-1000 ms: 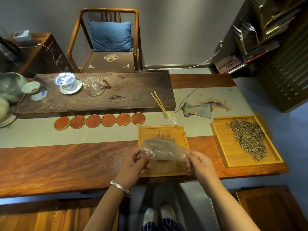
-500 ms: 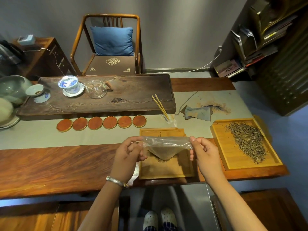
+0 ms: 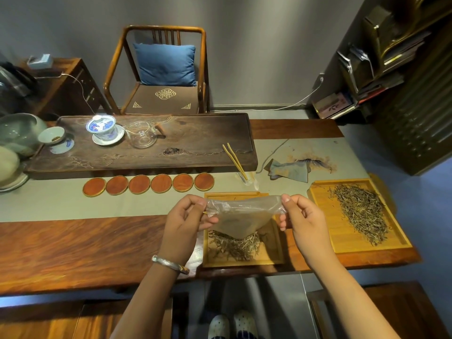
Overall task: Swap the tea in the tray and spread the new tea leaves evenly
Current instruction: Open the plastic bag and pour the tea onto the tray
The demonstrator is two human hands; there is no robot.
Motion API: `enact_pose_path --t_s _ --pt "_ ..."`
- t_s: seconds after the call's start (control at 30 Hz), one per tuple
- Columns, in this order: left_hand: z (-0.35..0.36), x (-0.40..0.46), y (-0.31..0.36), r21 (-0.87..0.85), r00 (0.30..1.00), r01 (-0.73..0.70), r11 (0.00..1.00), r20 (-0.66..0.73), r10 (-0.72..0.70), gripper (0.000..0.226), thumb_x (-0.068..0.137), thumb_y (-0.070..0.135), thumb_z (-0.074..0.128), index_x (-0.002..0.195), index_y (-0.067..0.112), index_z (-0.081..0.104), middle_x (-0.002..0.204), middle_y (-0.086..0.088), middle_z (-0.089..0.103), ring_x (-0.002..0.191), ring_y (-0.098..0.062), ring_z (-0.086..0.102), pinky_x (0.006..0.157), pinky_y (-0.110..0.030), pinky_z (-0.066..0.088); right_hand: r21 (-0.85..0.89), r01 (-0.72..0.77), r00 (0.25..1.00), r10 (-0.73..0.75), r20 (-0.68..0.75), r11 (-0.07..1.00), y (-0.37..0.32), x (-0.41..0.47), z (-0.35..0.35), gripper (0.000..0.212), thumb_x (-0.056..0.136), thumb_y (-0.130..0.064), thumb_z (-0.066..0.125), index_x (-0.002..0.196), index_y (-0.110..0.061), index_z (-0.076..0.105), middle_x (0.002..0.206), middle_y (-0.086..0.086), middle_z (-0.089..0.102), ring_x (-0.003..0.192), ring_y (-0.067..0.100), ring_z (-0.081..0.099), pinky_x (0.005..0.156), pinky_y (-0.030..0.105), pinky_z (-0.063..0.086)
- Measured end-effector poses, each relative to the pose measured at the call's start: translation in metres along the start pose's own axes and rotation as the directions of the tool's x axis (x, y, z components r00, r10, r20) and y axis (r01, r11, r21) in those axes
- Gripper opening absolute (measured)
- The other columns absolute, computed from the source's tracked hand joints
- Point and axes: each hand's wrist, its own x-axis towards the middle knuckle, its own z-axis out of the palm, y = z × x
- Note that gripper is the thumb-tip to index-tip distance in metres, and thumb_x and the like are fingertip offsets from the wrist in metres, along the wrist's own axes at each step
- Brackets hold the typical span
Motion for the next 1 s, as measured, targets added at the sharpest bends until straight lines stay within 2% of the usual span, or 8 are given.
enact_pose_path --t_s 0.17,0.3,0.4,0.53,0.67,0.77,0.87,1.0 --pt "0.002 0.004 0.007 0.001 0.999 -0.050 0.999 0.008 0.050 0.024 0.096 0.009 0.046 0.076 0.010 0.059 0.055 -0.001 0.049 0.064 -0.017 0.071 0.054 -0.016 0.054 0.016 0.009 1.000 -0.009 -0.001 1.000 -0.012 0.002 0.001 0.027 0.095 -0.023 0.053 0.074 -0.009 0.061 0.056 -0.002 0.057 0.054 0.011 0.052 0.053 0.020 0.047" --pt "-0.001 0.005 0.003 0.070 0.997 -0.067 0.995 0.031 0.065 0.023 0.095 0.006 0.048 0.074 0.007 0.059 0.066 -0.011 0.046 0.067 -0.023 0.061 0.058 -0.021 0.056 0.002 -0.013 0.998 0.013 0.062 1.000 -0.011 -0.002 -0.006 0.034 0.096 -0.026 0.048 0.074 -0.002 0.059 0.057 0.000 0.058 0.055 0.013 0.054 0.056 0.022 0.050" --pt "-0.010 -0.004 -0.016 0.126 0.995 -0.059 0.990 0.091 0.047 0.023 0.092 0.002 0.050 0.071 0.007 0.059 0.065 -0.005 0.060 0.065 -0.015 0.061 0.059 -0.020 0.055 -0.041 -0.113 0.987 0.117 0.113 0.993 0.013 -0.016 -0.021 0.034 0.097 -0.023 0.044 0.074 -0.004 0.060 0.060 0.002 0.059 0.057 0.017 0.055 0.061 0.024 0.051" --pt "-0.028 -0.027 -0.069 0.252 0.986 0.080 0.964 0.120 -0.113 0.035 0.089 0.001 0.055 0.063 0.023 0.063 0.066 0.004 0.066 0.059 -0.005 0.061 0.057 -0.017 0.051 -0.216 -0.303 0.930 0.337 0.145 0.928 0.071 -0.048 -0.034 0.036 0.097 -0.008 0.047 0.065 -0.013 0.063 0.057 0.004 0.061 0.054 0.017 0.057 0.061 0.032 0.049" --pt "-0.040 -0.040 -0.123 0.290 0.912 0.361 0.886 0.090 -0.401 0.026 0.094 0.011 0.053 0.072 0.019 0.065 0.063 0.000 0.067 0.061 -0.014 0.062 0.054 -0.021 0.051 -0.432 -0.421 0.840 0.522 0.145 0.797 0.116 -0.065 -0.037 0.037 0.095 -0.008 0.050 0.061 -0.016 0.062 0.061 0.002 0.062 0.057 0.012 0.057 0.058 0.030 0.046" --pt "-0.041 -0.033 -0.146 0.305 0.838 0.516 0.800 0.014 -0.546 0.022 0.096 0.025 0.050 0.091 0.008 0.063 0.072 -0.005 0.073 0.061 -0.014 0.065 0.054 -0.023 0.051 -0.590 -0.324 0.901 0.432 0.047 0.739 0.124 -0.056 -0.035 0.027 0.093 -0.016 0.053 0.067 -0.019 0.061 0.062 -0.006 0.060 0.060 0.003 0.055 0.058 0.020 0.042" --pt "-0.039 -0.017 -0.147 0.471 0.891 0.424 0.773 -0.067 -0.448 0.014 0.092 0.032 0.055 0.090 0.020 0.062 0.076 -0.002 0.073 0.066 -0.012 0.068 0.063 -0.028 0.054 -0.600 -0.247 0.957 0.288 -0.029 0.761 0.119 -0.032 -0.020 0.015 0.093 -0.019 0.055 0.080 -0.019 0.062 0.073 -0.005 0.063 0.069 0.008 0.058 0.056 0.019 0.038" --pt "-0.022 0.009 -0.142 0.583 0.943 0.330 0.742 -0.174 -0.283 0.009 0.087 0.037 0.061 0.084 0.031 0.055 0.067 0.008 0.066 0.056 0.000 0.060 0.045 -0.013 0.039 -0.697 -0.203 0.977 0.185 -0.102 0.687 0.121 0.001 -0.005 0.024 0.091 -0.026 0.055 0.070 -0.015 0.058 0.074 0.002 0.058 0.074 0.017 0.052 0.058 0.029 0.035"
